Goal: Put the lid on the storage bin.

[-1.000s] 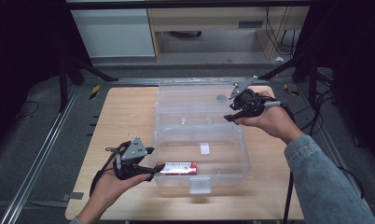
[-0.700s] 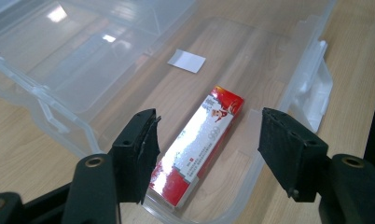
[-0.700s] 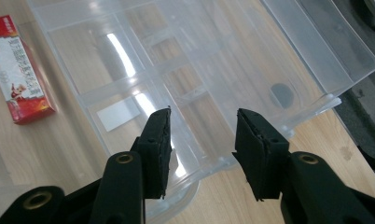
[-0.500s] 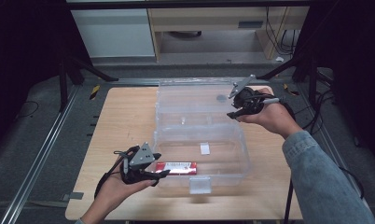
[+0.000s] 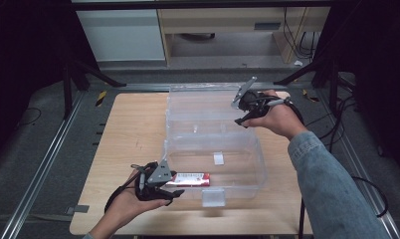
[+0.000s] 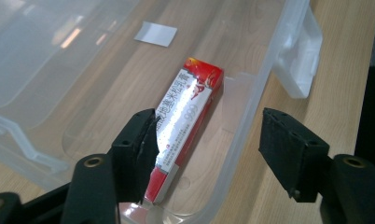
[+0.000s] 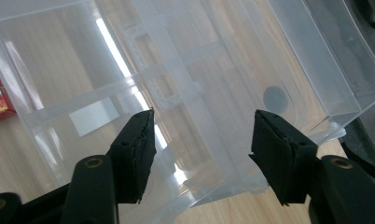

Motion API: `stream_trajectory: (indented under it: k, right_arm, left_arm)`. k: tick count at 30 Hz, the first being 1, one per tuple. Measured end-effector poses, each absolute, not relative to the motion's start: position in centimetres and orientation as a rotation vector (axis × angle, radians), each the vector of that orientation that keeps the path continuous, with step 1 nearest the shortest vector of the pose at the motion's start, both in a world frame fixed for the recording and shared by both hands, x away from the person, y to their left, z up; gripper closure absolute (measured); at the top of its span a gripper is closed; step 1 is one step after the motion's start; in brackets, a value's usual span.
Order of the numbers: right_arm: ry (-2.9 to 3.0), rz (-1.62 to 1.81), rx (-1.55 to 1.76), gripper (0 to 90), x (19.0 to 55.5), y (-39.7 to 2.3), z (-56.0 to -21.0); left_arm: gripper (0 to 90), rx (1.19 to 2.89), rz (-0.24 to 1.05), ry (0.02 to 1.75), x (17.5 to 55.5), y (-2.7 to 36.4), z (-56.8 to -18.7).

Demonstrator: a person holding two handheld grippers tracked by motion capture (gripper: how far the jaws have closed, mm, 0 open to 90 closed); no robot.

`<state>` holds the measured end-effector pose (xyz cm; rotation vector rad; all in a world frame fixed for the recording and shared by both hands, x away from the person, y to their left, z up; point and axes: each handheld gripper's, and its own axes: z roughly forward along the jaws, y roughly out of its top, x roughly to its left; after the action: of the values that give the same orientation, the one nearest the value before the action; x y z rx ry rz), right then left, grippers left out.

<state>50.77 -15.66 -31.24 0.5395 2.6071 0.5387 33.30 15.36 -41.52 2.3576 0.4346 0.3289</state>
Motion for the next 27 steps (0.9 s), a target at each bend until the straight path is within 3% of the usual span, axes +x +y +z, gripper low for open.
stream_trajectory:
  k: [10, 12, 20, 24, 27]
  right_arm:
    - [2.637, 0.515, 0.518, 42.9, 51.4, -15.9, -31.1]
    - [2.641, 0.51, 0.502, 46.1, 51.6, -15.8, -31.1]
    - [2.665, 0.459, 0.486, 53.6, 52.4, -15.3, -32.1]
    - [2.661, 0.441, 0.478, 55.5, 53.2, -14.6, -32.2]
    - [2.663, 0.42, 0.459, 56.3, 53.8, -14.2, -32.0]
  left_arm:
    - [45.1, 2.462, 0.274, 0.39, 33.7, 14.3, -42.1]
    - [51.4, 2.458, 0.278, 0.392, 33.8, 14.3, -42.3]
    - [60.0, 2.476, 0.244, 0.367, 34.4, 14.4, -42.4]
    - [73.5, 2.488, 0.248, 0.36, 34.6, 14.4, -42.2]
    - [73.8, 2.477, 0.24, 0.385, 35.4, 14.6, -42.3]
